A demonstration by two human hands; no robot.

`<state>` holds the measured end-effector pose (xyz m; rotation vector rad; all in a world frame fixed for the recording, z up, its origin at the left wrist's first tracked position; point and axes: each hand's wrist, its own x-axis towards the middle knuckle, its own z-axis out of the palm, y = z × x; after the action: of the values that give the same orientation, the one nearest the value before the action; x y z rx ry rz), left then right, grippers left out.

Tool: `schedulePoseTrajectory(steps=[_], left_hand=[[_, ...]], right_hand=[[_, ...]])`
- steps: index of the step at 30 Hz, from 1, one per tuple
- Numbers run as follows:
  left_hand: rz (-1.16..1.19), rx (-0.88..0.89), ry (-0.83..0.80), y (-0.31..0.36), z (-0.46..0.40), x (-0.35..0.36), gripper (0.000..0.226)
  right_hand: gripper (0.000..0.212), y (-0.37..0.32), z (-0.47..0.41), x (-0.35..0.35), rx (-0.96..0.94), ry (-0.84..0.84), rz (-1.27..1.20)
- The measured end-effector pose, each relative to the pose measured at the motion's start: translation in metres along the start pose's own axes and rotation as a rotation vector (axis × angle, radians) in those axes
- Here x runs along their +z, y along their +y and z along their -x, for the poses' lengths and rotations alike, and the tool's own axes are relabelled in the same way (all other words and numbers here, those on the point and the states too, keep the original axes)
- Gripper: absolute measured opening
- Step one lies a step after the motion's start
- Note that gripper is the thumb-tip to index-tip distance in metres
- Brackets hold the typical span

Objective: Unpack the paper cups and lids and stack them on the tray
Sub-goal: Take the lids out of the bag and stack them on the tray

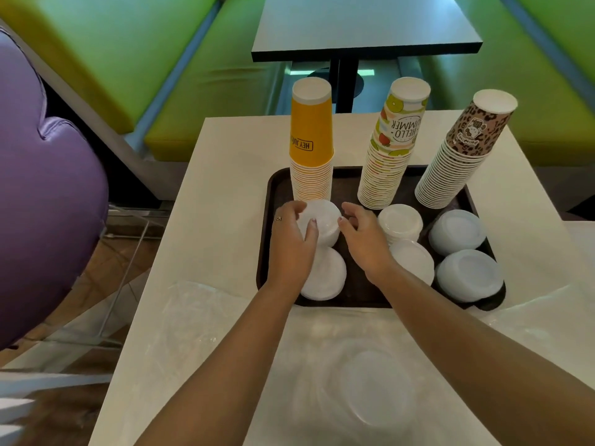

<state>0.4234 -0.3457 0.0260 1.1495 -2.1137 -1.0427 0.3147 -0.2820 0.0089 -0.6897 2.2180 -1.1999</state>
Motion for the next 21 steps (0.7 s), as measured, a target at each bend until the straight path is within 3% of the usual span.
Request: schedulePoseTrajectory(steps=[4,9,12,16,21], left_hand=[[0.024,0.216,-0.068,0.016,0.041,-0.018,0.006],[-0.013,0.301,-0.577,0.013,0.103,-0.026,0.004],[-0.216,0.279,-0.766,-0.003,0.132,-0.012,0.029],[-0.406,0.184,-0.794,-0.022,0.156,0.006,0.071],[-0.41,0.069,-0.842,-0.025,0.163,0.015,0.082]], right_hand=[[0.035,-0.002,0.037,-0.018,-0.065,0.008,-0.028],[0.034,0.018,0.094,-0.04,-0.074,-0.164,0.045],[0.033,0.036,0.12,-0.053,-0.061,-0.249,0.183],[0.02,0.057,0.142,-0.062,-0.01,-0.275,0.376],[0.017,0.073,0.159,-0.065,0.117,-0.37,0.459]])
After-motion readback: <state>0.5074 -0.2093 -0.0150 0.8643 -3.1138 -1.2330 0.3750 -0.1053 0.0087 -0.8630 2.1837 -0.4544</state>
